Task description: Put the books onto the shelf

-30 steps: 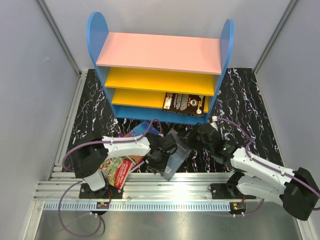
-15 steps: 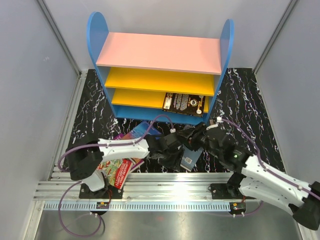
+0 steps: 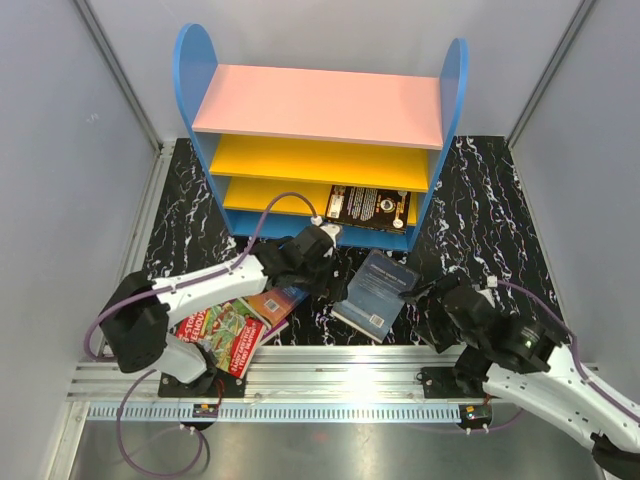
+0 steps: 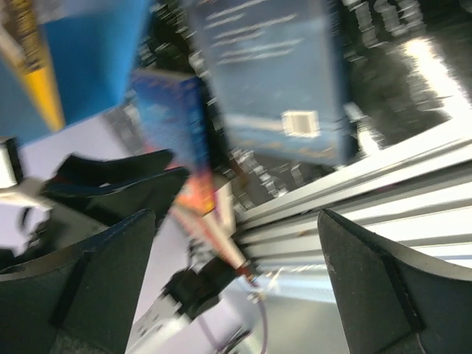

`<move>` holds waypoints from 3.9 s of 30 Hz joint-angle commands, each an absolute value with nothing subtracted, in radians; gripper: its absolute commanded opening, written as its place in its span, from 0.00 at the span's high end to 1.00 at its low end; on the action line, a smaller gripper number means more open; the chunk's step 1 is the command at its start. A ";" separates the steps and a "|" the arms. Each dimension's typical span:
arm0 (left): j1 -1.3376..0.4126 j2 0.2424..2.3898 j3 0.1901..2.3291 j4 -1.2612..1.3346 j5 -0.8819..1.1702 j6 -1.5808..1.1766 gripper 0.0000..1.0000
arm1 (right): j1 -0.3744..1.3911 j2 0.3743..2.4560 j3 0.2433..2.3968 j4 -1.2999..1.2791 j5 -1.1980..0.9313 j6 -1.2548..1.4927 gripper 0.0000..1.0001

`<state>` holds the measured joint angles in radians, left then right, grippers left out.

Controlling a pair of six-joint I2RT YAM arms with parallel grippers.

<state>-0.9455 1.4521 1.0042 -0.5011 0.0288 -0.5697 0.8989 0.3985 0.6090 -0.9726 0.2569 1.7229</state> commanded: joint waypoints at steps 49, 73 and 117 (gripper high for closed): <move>-1.072 1.512 1.207 -0.606 -0.005 -0.508 1.00 | 0.907 0.410 0.604 -1.213 0.405 1.888 0.01; -0.701 1.298 1.055 -0.419 0.541 -0.768 1.00 | 0.905 0.710 0.255 -0.244 0.338 1.839 0.00; -0.667 1.301 0.891 -0.547 0.482 -0.621 0.01 | 0.917 0.933 0.461 -0.041 0.262 1.510 1.00</move>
<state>-0.6636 1.3544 0.8062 -0.4412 0.5304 -0.6857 0.9108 0.9989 0.2924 0.0422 0.3393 1.6390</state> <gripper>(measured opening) 0.948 0.215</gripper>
